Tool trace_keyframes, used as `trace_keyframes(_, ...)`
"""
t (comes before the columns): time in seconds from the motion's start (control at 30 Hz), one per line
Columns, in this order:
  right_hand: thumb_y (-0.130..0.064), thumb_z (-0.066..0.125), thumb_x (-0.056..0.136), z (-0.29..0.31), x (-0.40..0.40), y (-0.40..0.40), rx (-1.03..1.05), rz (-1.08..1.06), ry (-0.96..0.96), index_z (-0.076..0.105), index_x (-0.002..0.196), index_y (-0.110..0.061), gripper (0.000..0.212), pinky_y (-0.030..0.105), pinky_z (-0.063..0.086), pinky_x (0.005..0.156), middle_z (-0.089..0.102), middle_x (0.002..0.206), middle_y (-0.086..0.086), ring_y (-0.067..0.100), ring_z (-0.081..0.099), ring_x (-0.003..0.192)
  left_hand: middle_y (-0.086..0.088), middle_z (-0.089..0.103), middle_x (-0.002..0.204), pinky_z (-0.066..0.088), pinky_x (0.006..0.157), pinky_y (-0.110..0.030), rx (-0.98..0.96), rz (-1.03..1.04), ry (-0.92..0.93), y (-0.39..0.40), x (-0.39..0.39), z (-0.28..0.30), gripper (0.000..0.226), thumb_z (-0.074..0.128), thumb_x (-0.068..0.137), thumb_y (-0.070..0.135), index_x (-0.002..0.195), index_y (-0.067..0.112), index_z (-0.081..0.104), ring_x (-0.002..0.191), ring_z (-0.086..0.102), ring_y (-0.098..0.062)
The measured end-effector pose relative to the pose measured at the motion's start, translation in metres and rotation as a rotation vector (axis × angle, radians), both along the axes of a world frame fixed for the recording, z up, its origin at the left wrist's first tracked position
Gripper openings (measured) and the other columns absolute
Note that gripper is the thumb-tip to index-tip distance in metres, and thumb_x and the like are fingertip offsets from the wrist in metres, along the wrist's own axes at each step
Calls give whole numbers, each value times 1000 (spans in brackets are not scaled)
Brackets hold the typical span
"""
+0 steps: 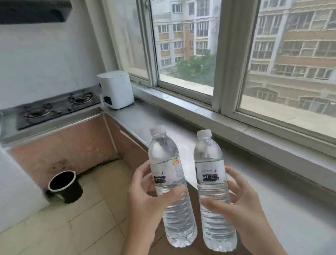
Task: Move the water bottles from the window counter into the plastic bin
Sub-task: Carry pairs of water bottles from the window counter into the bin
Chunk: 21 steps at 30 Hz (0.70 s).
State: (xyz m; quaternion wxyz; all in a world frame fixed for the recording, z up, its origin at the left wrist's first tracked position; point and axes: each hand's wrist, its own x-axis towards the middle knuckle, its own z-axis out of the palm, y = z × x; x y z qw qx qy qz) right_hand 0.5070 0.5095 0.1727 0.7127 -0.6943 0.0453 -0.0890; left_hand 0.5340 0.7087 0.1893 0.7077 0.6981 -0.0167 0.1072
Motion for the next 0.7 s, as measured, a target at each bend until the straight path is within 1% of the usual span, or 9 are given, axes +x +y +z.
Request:
trace_keyframes(0.1,1,91,47,1,34,50,-6,111,1,58,110,-43,83,27,58,59,77,96,0,21,74,81,18,76,101,53,69,-21,5,112,-11,52,7,-3,75,92,43,36,109,52,61,89,71,-2)
trace_keyframes(0.17,-2,92,45,4,55,82,-17,194,6,58,108,-44,83,33,59,62,77,95,-2,21,74,81,17,76,105,55,68,-19,4,187,-21,83,11,-4,73,92,46,34,111,51,62,94,72,-3)
trace_keyframes(0.27,-4,92,46,5,86,127,-33,319,14,58,111,-43,83,38,59,67,76,96,-2,20,74,81,16,76,106,56,74,-25,-9,315,-13,123,17,-5,74,92,46,35,112,51,62,96,72,-4)
trace_keyframes(0.3,-4,92,46,4,97,141,-37,361,18,58,112,-42,84,37,59,66,76,96,-2,19,74,81,15,76,106,57,75,-26,-14,359,-8,135,19,-6,76,92,46,36,114,50,62,96,72,-4)
trace_keyframes(0.37,-5,93,47,2,118,171,-47,451,22,58,115,-40,85,31,59,63,76,97,-4,17,74,81,16,75,108,58,71,-21,-20,439,-10,159,25,-9,76,93,46,35,115,46,63,96,72,-3)
trace_keyframes(0.43,-7,93,46,0,140,200,-45,538,18,60,112,-45,83,24,58,59,75,96,-7,13,74,80,16,74,108,57,70,-17,-16,517,-3,182,33,-12,74,93,46,35,114,44,64,96,72,-4)
trace_keyframes(0.53,-7,93,46,1,175,247,-42,655,18,61,101,-55,80,27,59,61,75,94,-11,12,73,81,15,75,108,56,73,-25,-18,645,4,217,48,-12,78,93,44,38,115,45,64,95,73,-5)
trace_keyframes(0.63,-4,92,49,9,211,294,-51,767,16,61,107,-49,80,38,58,71,76,96,-4,17,73,84,14,74,109,56,78,-33,-15,757,9,253,68,-12,78,94,42,38,112,49,63,96,73,-6)
trace_keyframes(0.7,-7,92,50,14,234,324,-59,849,11,61,111,-45,78,34,58,68,76,97,-2,17,73,83,15,74,111,58,82,-38,-23,831,24,277,82,-10,81,94,40,39,112,53,61,98,72,-9)
